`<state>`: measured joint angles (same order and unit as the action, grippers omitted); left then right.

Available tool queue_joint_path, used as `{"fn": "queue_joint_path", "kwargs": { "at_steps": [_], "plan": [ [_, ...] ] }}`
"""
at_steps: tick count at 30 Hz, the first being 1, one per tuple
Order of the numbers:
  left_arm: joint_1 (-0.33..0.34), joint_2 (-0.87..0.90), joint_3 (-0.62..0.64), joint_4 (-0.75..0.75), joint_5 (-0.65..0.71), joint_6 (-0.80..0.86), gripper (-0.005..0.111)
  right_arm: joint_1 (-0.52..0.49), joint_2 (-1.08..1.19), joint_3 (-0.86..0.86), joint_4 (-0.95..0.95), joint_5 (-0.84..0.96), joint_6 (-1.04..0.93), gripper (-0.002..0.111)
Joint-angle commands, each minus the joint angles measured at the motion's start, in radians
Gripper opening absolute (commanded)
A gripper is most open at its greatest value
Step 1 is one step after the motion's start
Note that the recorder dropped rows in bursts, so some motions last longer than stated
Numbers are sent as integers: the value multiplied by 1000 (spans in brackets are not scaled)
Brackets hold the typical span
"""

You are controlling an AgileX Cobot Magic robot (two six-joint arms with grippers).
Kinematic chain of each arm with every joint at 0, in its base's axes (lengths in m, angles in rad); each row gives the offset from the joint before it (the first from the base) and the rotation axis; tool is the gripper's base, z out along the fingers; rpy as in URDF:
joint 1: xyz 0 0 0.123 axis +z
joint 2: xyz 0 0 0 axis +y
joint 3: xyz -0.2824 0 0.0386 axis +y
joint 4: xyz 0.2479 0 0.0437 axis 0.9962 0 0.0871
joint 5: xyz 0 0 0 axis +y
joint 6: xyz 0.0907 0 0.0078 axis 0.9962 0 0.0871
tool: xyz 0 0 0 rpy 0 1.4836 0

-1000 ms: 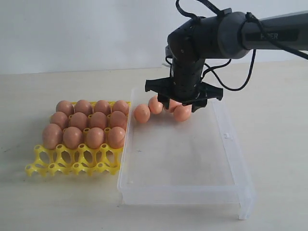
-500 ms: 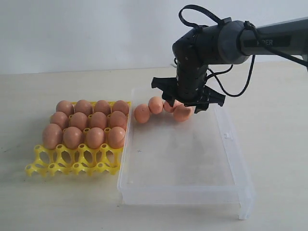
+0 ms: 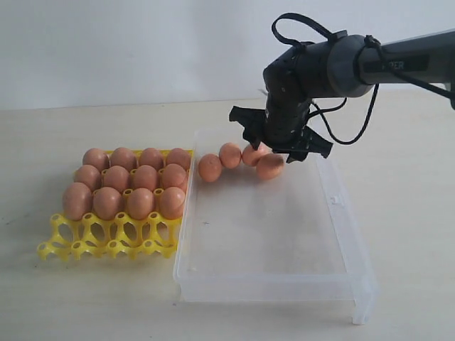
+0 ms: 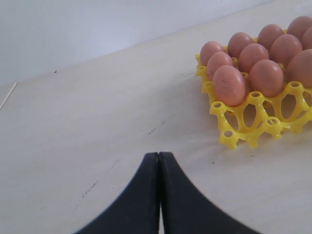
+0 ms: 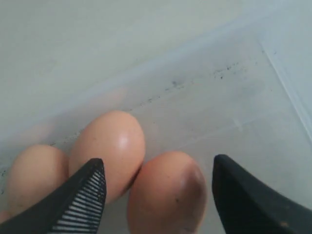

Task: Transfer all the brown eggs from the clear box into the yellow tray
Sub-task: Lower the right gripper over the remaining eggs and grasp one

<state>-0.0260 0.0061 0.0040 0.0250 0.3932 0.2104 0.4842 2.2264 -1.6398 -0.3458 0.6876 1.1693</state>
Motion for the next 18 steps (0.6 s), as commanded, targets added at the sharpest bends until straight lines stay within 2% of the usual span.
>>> {"fn": "queue_joint_path", "kwargs": {
  "at_steps": [1,3,8,11,16,18],
  "plan": [
    [-6,-6,-4,0,-6,-6,0,-3,28,-1,14,-1,1,56],
    [-6,-6,-4,0,-6,-6,0,-3,33,-1,17,2,-3,51],
    [-6,-6,-4,0,-6,-6,0,-3,37,-1,17,48,-38,28],
    [-6,-6,-4,0,-6,-6,0,-3,39,-1,26,54,-78,30],
    [-6,-6,-4,0,-6,-6,0,4,39,-1,38,69,-141,45],
    [-6,-6,-4,0,-6,-6,0,4,39,-1,43,93,-159,46]
  ]
}}
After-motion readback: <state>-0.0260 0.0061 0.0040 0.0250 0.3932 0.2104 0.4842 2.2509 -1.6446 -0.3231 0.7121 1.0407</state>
